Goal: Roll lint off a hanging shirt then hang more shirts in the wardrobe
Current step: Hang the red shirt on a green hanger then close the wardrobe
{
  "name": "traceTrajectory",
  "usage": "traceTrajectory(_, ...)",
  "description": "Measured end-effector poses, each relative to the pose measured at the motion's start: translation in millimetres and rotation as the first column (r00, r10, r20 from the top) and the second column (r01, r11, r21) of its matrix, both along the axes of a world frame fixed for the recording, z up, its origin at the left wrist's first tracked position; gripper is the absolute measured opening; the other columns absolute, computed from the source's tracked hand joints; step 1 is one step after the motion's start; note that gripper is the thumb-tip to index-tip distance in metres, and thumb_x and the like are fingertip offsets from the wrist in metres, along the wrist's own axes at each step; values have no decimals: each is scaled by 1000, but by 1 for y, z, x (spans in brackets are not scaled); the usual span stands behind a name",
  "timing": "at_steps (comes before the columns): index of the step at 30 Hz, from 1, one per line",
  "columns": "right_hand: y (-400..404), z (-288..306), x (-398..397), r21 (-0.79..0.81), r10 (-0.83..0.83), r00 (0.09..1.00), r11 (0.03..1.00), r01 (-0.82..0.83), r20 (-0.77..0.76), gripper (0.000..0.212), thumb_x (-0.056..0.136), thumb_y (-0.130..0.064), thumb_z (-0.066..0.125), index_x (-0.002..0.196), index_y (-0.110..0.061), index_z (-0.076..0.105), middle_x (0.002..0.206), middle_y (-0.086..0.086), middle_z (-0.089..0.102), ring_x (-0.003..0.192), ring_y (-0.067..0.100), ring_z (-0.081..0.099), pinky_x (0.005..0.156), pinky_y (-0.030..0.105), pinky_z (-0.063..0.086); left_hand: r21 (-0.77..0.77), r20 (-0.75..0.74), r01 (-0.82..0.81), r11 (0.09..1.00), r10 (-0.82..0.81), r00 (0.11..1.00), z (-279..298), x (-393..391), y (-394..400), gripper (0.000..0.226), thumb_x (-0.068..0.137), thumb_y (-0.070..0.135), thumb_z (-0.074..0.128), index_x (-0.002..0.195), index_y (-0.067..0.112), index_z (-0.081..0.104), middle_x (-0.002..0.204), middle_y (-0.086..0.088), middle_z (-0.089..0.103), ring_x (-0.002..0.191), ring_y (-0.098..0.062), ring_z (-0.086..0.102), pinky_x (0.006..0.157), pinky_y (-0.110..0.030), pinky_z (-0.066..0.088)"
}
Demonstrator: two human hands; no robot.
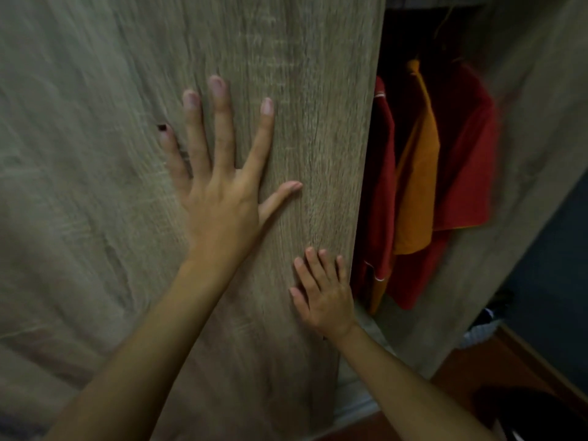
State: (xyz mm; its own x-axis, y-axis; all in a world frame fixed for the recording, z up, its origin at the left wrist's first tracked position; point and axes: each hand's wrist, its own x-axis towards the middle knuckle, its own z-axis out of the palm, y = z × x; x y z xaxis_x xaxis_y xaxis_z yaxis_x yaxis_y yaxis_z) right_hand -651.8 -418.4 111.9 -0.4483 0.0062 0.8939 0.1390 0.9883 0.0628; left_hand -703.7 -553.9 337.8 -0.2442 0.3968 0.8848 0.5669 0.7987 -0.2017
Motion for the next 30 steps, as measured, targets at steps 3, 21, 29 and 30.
traceTrajectory(3,24,-1,11,-41,-47,999,998,47,5,66,99,-41,33,154,-21,2,163,0,-5,150,20,-1,120,46,4,-9,20,46,999,-45,999,-1,10,28,85,86,75,34,152,25,18,154,-26,22,140,-48,21,110,-63,13)
traceTrajectory(21,206,-13,98,-158,-111,980,978,137,165,82,91,-40,50,154,-22,0,163,0,-7,150,24,1,119,50,11,-69,66,95,993,-91,994,-1,81,217,105,76,79,48,154,23,4,158,-21,11,144,-43,12,110,-58,0)
traceTrajectory(29,290,-10,137,-197,-91,952,968,153,292,102,84,-64,55,153,-23,-9,162,0,-13,149,25,0,121,49,4,-66,104,157,985,-150,983,-1,109,302,103,77,77,48,153,25,2,160,-17,5,145,-38,1,112,-51,-18)
traceTrajectory(30,299,-9,141,-198,-90,951,968,153,297,103,84,-65,55,153,-23,-9,162,1,-13,149,26,0,121,49,3,-65,103,161,985,-154,983,-1,112,310,103,77,76,48,153,25,2,160,-17,4,144,-37,-2,111,-50,-19)
